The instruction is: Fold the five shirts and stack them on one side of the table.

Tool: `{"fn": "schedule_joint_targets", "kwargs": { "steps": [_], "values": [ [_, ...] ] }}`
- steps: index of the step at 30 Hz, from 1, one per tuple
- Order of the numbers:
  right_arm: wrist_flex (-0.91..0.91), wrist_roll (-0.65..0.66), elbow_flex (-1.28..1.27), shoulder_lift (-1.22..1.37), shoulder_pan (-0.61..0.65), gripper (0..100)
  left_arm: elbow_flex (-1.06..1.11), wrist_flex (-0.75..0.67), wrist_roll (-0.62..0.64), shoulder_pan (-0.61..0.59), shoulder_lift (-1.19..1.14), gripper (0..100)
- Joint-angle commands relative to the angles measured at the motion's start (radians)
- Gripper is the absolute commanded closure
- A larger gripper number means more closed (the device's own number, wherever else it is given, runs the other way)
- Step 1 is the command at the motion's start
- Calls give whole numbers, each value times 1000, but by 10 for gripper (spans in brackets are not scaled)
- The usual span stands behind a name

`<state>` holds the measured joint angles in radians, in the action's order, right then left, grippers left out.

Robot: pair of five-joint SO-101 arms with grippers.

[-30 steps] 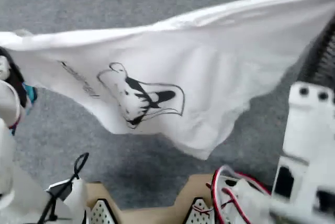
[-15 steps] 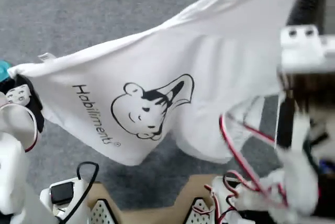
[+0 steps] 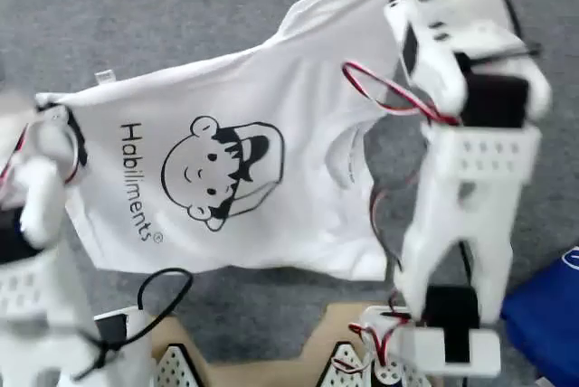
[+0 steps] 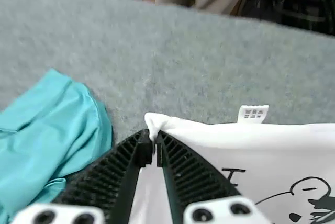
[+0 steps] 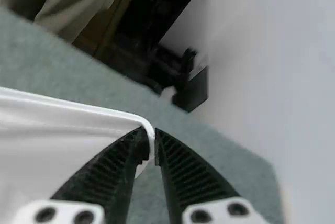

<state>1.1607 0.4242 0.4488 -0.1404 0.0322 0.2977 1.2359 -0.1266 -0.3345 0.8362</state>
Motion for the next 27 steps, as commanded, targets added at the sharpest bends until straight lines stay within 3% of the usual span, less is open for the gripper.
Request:
{"fn": "schedule_joint_targets", "kwargs": {
  "steps": [1, 7, 10, 22, 27],
  "values": [
    [-34, -12, 1, 94, 19, 994, 224, -292, 2, -3, 16, 981],
    [-112, -63, 62, 254, 30, 994, 489, -718, 2, 5, 12, 981],
    [-149, -104, 130, 343, 35, 994, 511, -845, 0, 5, -47, 981],
    [-127, -163, 572, 743, 90, 994, 35, -859, 6, 5, -710, 981],
    [-147, -164, 768, 905, 87, 994, -212, -763, 8, 6, -929, 981]
  ]
}}
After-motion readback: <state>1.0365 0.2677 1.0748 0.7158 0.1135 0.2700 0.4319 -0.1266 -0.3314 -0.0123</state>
